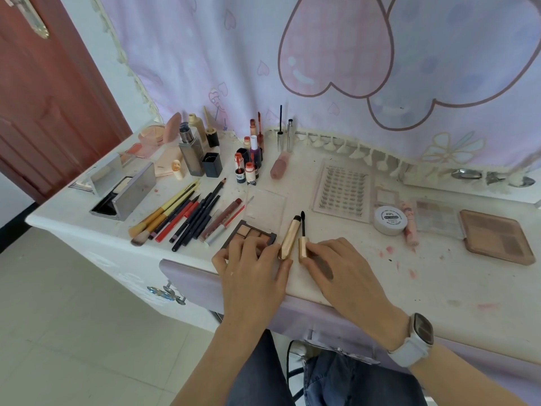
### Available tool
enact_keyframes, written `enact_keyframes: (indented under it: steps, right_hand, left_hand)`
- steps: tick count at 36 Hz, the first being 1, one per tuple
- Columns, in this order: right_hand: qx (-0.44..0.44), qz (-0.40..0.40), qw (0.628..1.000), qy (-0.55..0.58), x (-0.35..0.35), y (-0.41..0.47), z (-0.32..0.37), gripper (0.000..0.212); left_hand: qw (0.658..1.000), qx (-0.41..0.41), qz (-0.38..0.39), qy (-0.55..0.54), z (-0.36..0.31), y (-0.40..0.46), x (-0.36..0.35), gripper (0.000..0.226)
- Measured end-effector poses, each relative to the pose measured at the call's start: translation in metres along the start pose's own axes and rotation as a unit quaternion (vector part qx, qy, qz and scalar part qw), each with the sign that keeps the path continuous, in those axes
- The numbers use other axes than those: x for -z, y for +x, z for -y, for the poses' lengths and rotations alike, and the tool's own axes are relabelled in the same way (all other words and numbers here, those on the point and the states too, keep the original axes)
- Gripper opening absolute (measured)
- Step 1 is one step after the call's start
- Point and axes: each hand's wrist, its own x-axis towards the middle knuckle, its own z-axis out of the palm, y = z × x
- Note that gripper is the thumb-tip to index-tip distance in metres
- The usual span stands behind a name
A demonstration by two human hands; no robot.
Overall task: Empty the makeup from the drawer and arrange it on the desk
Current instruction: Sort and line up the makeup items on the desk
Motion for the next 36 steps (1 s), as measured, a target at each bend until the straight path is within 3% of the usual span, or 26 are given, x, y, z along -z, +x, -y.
enact_keyframes:
  steps: [3, 15, 21, 25, 30, 32, 36]
  right_hand:
    - [0.022, 0.002, 1.000, -0.023, 0.002, 0.000, 0.002, 0.031]
    - [0.001, 0.011, 1.000, 0.004, 0.007, 0.006, -0.003, 0.017]
    - [0.029, -0.029, 0.999, -0.015, 0.017, 0.073, -0.018, 0.020]
    - [0.076, 0.087, 0.990, -0.083, 0.010, 0.139, -0.033, 0.035]
    - [0.147, 0.197, 0.942, -0.230, -0.017, 0.191, -0.050, 0.066]
    - [0.149, 0.220, 0.926, -0.268, -0.029, 0.204, -0.054, 0.066]
    - [0.194, 0.202, 0.910, -0.306, -0.048, 0.212, -0.062, 0.044]
  left_hand:
    - [1.000, -0.004, 0.001, -0.007, 0.000, -0.001, 0.000, 0.020]
    - [0.999, -0.019, -0.012, -0.045, 0.010, 0.002, 0.004, 0.028]
    - [0.999, 0.001, -0.013, -0.045, 0.024, 0.036, 0.009, 0.026]
    - [0.999, 0.002, -0.004, -0.035, 0.029, 0.069, 0.013, 0.030]
    - [0.999, -0.030, 0.012, -0.021, 0.037, 0.102, 0.015, 0.031]
    - [0.999, -0.028, 0.023, -0.023, 0.042, 0.111, 0.014, 0.032]
    - [0.998, -0.006, 0.040, -0.045, 0.053, 0.119, 0.011, 0.035]
